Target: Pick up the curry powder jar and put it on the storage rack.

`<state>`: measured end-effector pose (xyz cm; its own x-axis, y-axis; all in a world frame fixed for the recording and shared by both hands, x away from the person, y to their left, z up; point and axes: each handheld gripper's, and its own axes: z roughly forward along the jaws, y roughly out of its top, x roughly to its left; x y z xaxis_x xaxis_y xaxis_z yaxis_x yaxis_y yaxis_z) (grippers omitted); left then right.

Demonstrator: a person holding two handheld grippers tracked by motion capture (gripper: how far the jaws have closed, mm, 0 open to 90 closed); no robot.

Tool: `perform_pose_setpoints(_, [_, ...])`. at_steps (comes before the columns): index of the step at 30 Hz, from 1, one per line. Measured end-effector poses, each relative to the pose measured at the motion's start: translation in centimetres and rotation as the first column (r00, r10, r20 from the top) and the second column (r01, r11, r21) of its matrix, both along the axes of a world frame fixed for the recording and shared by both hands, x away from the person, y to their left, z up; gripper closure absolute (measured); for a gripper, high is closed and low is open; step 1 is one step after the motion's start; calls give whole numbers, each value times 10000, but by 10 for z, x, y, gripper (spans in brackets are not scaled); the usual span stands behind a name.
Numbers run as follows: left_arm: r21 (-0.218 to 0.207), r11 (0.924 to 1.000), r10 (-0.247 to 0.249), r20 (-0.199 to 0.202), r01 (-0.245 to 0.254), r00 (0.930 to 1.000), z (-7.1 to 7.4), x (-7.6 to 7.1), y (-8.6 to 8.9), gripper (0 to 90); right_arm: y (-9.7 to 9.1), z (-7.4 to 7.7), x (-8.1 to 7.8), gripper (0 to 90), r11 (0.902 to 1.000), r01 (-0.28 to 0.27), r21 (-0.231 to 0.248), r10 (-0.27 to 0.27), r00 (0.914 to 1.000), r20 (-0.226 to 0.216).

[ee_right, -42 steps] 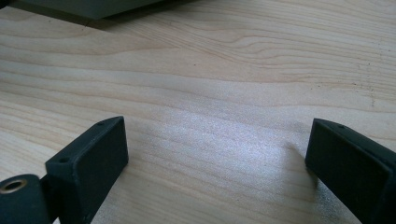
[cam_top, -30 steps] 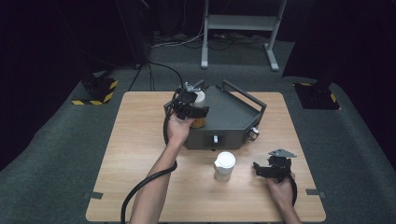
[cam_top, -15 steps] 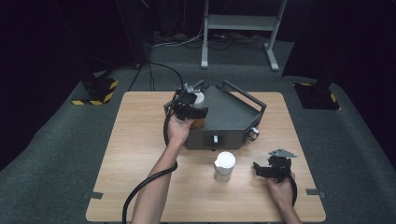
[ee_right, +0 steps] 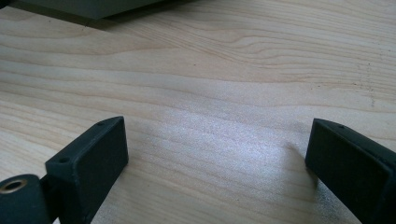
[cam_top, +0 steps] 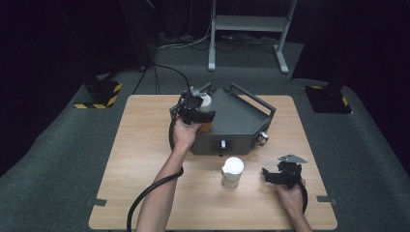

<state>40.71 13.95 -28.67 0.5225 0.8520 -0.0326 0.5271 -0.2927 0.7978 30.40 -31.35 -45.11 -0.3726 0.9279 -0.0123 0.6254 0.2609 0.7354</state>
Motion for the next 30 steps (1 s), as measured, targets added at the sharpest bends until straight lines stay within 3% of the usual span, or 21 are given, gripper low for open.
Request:
perform_pose_setpoints(3, [-91,10000,-29,97,30,9999,-2,-1,2,322,0,0,0,51,10000,2,1,-2,10000,-2])
perform_pose_setpoints(7, [-267,9996,80,227,-74,9997,-5,-4,5,139,0,0,0,51,10000,0,0,0,10000,2])
perform_pose_setpoints(11, [-347,9994,-30,261,39,9997,-6,-6,11,65,0,0,0,50,10000,1,2,-1,10000,-2])
perform_pose_setpoints(30, [-629,9980,-62,580,99,9983,-12,-29,33,9,0,0,0,50,10000,16,13,-16,10000,-9])
